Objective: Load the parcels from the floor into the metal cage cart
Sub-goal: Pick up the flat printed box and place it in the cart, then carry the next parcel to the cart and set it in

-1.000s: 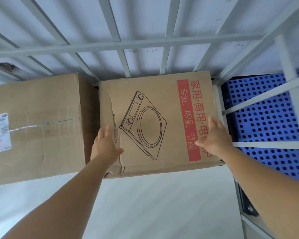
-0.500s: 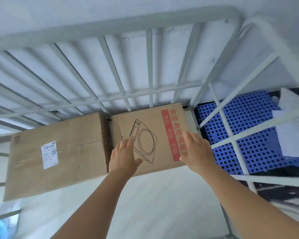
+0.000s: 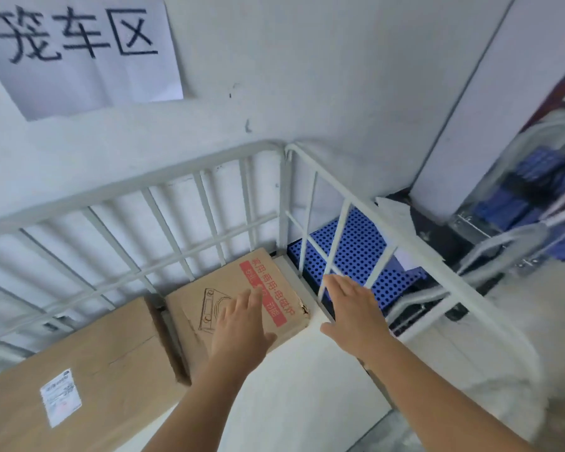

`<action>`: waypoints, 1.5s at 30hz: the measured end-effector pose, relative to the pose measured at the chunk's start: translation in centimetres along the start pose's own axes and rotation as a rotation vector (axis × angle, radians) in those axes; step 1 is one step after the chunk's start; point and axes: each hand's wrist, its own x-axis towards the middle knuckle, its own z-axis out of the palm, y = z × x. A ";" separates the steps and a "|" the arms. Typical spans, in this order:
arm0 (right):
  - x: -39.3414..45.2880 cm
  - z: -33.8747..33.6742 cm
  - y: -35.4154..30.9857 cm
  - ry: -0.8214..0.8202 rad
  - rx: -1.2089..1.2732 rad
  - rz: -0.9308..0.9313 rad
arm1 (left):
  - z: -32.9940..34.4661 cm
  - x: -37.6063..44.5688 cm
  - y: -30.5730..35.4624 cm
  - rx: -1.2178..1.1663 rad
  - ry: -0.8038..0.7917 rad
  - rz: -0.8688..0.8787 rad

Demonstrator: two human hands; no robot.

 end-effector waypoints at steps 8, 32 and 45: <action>-14.9 -5.6 3.6 0.145 0.087 0.298 | -2.4 -6.9 9.9 0.069 0.023 0.386; -50.7 -1.8 26.8 0.302 0.316 1.146 | 10.6 -22.1 46.3 0.298 -0.206 1.126; -61.0 4.3 40.3 0.209 0.448 1.399 | 21.5 -24.2 59.9 0.350 -0.368 1.121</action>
